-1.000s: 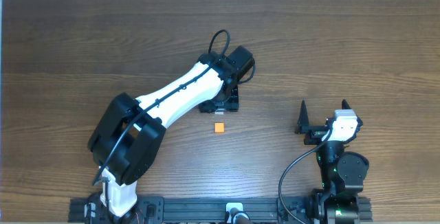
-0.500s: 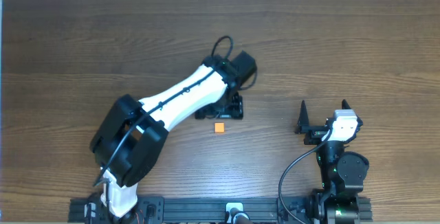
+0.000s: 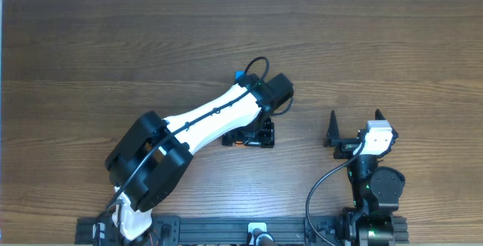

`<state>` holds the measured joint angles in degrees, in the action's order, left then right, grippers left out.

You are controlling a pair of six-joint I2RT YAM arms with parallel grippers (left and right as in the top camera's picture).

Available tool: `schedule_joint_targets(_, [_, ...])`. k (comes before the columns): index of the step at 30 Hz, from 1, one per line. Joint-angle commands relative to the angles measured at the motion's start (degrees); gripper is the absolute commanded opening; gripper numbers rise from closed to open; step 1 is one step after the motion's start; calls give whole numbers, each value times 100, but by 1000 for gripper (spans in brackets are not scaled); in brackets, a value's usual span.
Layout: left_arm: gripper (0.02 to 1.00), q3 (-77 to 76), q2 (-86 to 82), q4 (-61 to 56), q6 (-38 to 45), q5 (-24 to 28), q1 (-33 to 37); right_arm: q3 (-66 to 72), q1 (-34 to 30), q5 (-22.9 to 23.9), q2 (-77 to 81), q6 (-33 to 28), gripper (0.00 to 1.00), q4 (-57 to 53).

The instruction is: Stack Cubes

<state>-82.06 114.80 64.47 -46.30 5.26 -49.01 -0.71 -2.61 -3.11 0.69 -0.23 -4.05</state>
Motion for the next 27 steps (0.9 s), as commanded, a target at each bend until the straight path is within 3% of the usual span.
schedule_joint_targets(1, [787, 175, -81, -74, -92, 114, 17, 42, -35, -26, -37, -9, 991, 0])
schedule_joint_targets(17, [647, 535, -87, -437, -42, 133, 219, 42, -35, -26, -37, -7, 993, 0])
schedule_joint_targets(23, [338, 535, -92, -472, -42, 131, 227, 42, -35, -26, -37, -7, 993, 0])
schedule_joint_targets(27, [231, 535, -92, -468, -42, 129, 234, 42, -35, -26, -37, -7, 991, 0])
